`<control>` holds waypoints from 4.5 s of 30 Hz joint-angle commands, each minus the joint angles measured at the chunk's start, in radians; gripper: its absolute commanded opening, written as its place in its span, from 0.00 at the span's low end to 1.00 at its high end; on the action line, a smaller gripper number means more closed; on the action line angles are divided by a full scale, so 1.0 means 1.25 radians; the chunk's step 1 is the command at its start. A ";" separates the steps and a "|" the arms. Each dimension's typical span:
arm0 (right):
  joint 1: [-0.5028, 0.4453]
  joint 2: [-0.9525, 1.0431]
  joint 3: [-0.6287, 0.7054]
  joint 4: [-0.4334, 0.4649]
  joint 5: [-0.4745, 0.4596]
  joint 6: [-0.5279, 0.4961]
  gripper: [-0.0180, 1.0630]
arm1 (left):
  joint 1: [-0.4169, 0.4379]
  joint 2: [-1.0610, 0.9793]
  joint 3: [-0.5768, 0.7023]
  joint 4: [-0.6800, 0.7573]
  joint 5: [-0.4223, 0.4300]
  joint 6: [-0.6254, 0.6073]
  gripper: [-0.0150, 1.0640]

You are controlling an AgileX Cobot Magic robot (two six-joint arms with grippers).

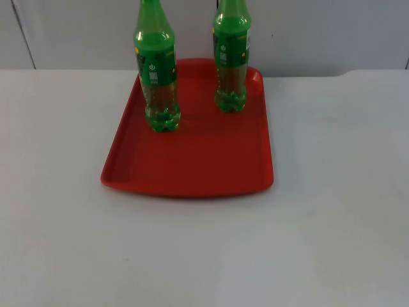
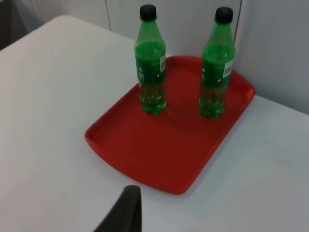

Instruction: Place the bottle upright on the tray.

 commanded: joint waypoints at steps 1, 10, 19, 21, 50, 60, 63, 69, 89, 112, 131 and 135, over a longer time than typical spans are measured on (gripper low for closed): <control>0.005 -0.045 0.000 -0.002 0.029 0.001 0.99 | 0.001 -0.003 0.003 0.002 -0.008 0.000 0.99; 0.005 -0.203 0.000 -0.004 0.129 0.001 0.99 | 0.001 -0.003 0.003 0.002 -0.008 0.000 0.99; 0.005 -0.313 0.011 -0.009 0.218 -0.003 0.99 | 0.001 -0.003 0.003 0.002 -0.008 0.000 0.99; 0.005 -0.350 0.034 -0.009 0.225 -0.003 0.99 | 0.001 -0.003 0.003 0.002 -0.008 0.000 0.99; 0.005 -0.560 0.264 -0.011 0.319 -0.003 0.99 | 0.001 -0.003 0.003 0.002 -0.008 0.000 0.99; 0.005 -0.560 0.315 -0.068 0.277 0.028 0.99 | 0.001 -0.003 0.003 0.002 -0.008 0.000 0.99; 0.005 -0.560 0.315 -0.079 0.276 0.028 0.99 | 0.001 -0.003 0.003 0.002 -0.008 0.000 0.99; 0.005 -0.560 0.315 -0.104 0.275 0.062 0.99 | 0.001 -0.003 0.003 0.002 -0.008 0.000 0.99; 0.005 -0.560 0.317 -0.140 0.274 0.093 0.99 | 0.001 -0.003 0.003 0.002 -0.008 0.000 0.99; 0.005 -0.560 0.317 -0.139 0.271 0.087 0.99 | 0.001 -0.003 0.003 0.002 -0.008 0.000 0.99; -0.078 -0.560 0.317 -0.138 0.271 0.087 0.99 | 0.001 -0.003 0.003 0.002 -0.008 0.000 0.99; -0.123 -0.560 0.317 -0.138 0.271 0.087 0.99 | 0.001 -0.003 0.003 0.002 -0.008 0.000 0.99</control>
